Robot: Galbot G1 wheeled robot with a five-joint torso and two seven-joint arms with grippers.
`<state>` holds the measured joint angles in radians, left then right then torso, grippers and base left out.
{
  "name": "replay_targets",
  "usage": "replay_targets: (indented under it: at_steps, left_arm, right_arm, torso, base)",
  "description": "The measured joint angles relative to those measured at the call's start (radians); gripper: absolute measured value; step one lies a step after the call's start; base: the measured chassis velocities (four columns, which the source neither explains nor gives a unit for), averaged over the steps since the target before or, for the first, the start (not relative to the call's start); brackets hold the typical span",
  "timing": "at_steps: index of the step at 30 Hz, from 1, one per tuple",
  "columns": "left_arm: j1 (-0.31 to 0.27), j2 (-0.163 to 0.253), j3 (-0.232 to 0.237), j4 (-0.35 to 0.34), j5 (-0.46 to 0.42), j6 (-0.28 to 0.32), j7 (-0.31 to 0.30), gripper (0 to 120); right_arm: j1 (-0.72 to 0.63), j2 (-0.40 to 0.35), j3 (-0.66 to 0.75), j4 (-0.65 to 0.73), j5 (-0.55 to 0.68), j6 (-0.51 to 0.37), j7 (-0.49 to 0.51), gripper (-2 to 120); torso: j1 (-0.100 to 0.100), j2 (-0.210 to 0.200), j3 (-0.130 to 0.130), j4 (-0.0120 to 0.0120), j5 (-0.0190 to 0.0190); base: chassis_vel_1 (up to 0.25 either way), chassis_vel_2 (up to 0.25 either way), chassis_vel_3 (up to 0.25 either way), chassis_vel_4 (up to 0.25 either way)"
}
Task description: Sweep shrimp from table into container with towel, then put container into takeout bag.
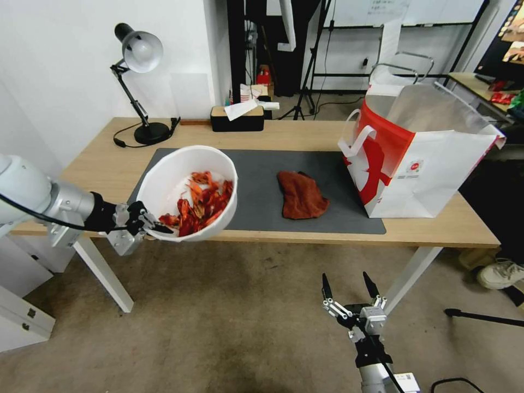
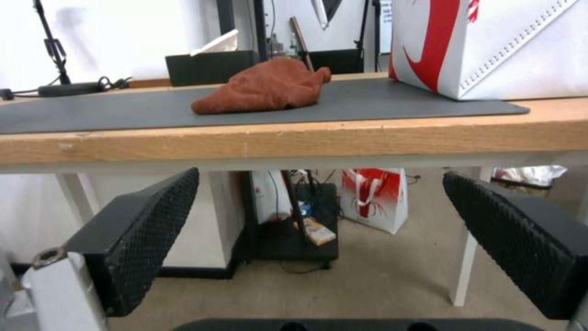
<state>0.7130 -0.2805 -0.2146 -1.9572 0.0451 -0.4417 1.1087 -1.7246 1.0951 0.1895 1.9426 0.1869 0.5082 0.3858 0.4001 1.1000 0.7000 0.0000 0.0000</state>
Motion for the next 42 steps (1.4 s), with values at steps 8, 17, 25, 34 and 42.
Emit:
replay_targets:
  at_steps: [8, 17, 25, 34, 42]
  left_arm:
    - [-0.167, -0.085, 0.156, 0.070, -0.095, 0.040, -0.034, 0]
    - [-0.406, -0.217, 0.403, 0.146, -0.165, 0.084, -0.078, 0]
    - [-0.562, -0.347, 0.544, 0.251, -0.171, 0.105, -0.082, 0]
    - [-0.683, -0.486, 0.630, 0.396, -0.177, 0.106, -0.082, 0]
    - [-0.781, -0.677, 0.681, 0.520, -0.166, 0.095, -0.099, 0]
  right_arm:
    - [-0.007, 0.018, -0.001, -0.010, -0.018, -0.002, 0.000, 100]
    - [-0.026, 0.031, 0.019, -0.008, -0.025, 0.002, 0.000, 100]
    - [-0.040, 0.043, 0.036, -0.003, -0.032, 0.006, -0.001, 100]
    - [-0.045, 0.054, 0.046, -0.003, -0.035, 0.008, -0.003, 100]
    - [-0.038, 0.063, 0.045, -0.017, -0.038, 0.008, -0.004, 100]
  torso:
    - [0.000, 0.000, 0.000, -0.0001, 0.0002]
    - [0.000, 0.000, 0.000, -0.0004, 0.0002]
    - [0.000, 0.000, 0.000, 0.0000, 0.0002]
    - [0.000, 0.000, 0.000, -0.0001, 0.0002]
    - [0.000, 0.000, 0.000, -0.0003, 0.0003]
  base:
    - [0.000, 0.000, 0.000, 0.000]
    - [0.000, 0.000, 0.000, 0.000]
    - [0.000, 0.000, 0.000, 0.000]
    - [0.000, 0.000, 0.000, 0.000]
    - [0.000, 0.000, 0.000, 0.000]
